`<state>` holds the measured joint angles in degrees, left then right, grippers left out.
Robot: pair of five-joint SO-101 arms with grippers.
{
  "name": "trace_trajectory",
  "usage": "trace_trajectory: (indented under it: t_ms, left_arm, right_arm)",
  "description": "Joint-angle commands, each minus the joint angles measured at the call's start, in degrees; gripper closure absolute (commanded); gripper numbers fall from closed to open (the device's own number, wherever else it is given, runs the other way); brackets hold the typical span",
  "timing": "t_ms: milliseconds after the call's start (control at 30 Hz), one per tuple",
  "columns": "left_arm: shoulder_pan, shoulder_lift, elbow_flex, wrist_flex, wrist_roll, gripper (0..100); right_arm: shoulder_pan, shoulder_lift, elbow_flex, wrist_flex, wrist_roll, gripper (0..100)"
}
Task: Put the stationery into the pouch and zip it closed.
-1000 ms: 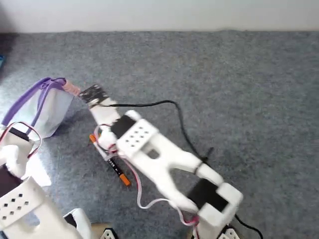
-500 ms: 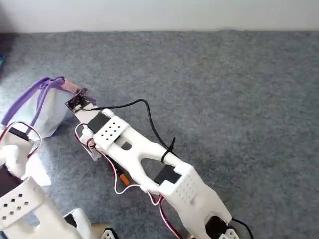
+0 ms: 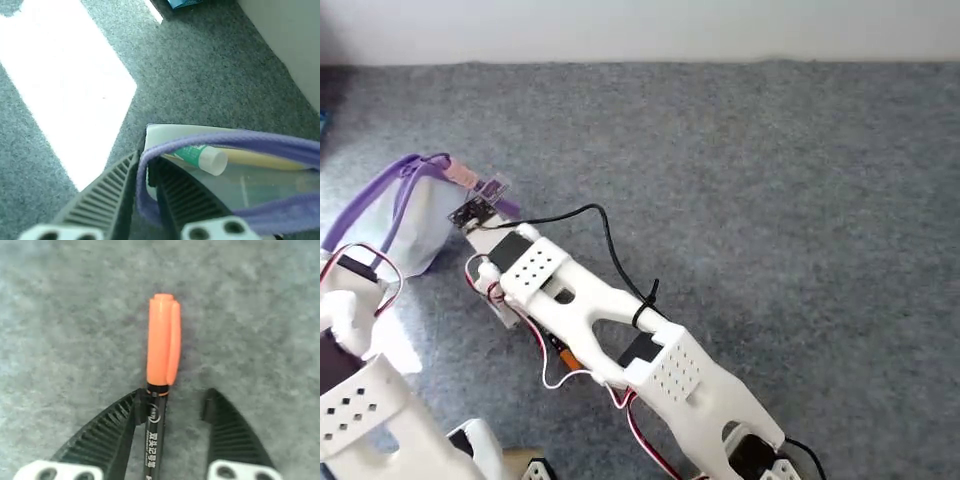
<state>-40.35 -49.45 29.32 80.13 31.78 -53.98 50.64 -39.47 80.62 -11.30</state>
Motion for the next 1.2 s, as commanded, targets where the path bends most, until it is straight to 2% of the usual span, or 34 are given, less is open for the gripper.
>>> trace_trajectory:
  t_ms: [0,233,433,700,1033,1167]
  left_arm:
    - [-0.18,0.53,-1.89,-1.32,0.7,99]
    - [-0.09,0.53,-1.89,-1.32,0.7,99]
    - [-0.09,0.53,-1.89,-1.32,0.7,99]
    - [0.0,0.53,-1.89,-1.32,0.7,99]
    - [0.0,0.53,-1.8,-1.32,0.7,99]
    - [2.37,0.53,-1.8,-1.23,0.7,99]
  right_arm:
    - [1.98,0.13,-1.05,3.03,-0.44,98.6]
    - [6.55,-0.4,-1.05,11.3,-0.44,99.0]
    - [7.69,-0.48,-1.05,21.49,-0.53,99.0]
    - [8.66,-5.93,-0.18,22.37,-0.44,99.1]
    - [9.45,-23.87,22.95,22.2,-0.53,99.1]
    - [10.42,-29.76,28.4,22.11,-0.62,99.1]
